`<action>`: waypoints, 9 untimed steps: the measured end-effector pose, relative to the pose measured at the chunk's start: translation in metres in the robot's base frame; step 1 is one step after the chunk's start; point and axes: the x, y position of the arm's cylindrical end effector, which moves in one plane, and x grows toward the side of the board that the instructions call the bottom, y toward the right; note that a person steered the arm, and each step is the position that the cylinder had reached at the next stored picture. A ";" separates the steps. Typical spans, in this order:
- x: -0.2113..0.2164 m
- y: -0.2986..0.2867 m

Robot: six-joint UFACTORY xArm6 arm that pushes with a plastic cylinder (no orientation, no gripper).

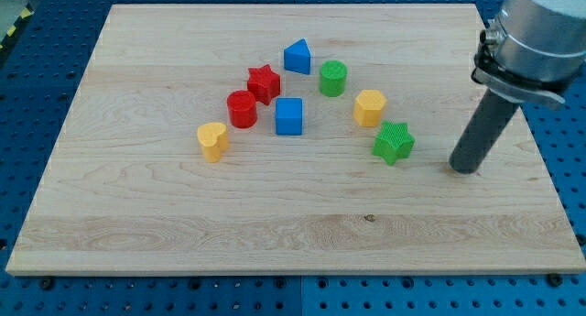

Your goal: Adjust the yellow hexagon and green star in the diagonal line

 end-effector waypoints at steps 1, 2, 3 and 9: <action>-0.029 -0.010; -0.053 -0.041; -0.063 -0.056; -0.069 -0.080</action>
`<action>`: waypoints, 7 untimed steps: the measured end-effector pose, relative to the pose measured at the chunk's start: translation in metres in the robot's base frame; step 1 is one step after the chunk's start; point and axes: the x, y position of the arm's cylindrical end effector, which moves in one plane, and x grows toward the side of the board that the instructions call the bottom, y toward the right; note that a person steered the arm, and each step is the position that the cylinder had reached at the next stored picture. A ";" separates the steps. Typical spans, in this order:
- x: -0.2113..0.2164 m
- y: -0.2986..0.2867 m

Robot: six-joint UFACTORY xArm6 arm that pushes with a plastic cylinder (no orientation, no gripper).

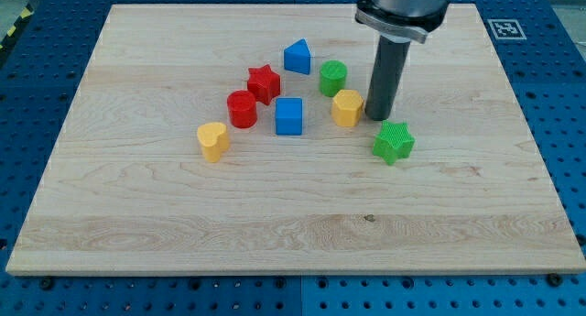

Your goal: Adjust the yellow hexagon and green star in the diagonal line

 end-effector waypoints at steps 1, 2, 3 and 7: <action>0.015 0.045; 0.034 0.058; 0.043 0.056; 0.044 -0.006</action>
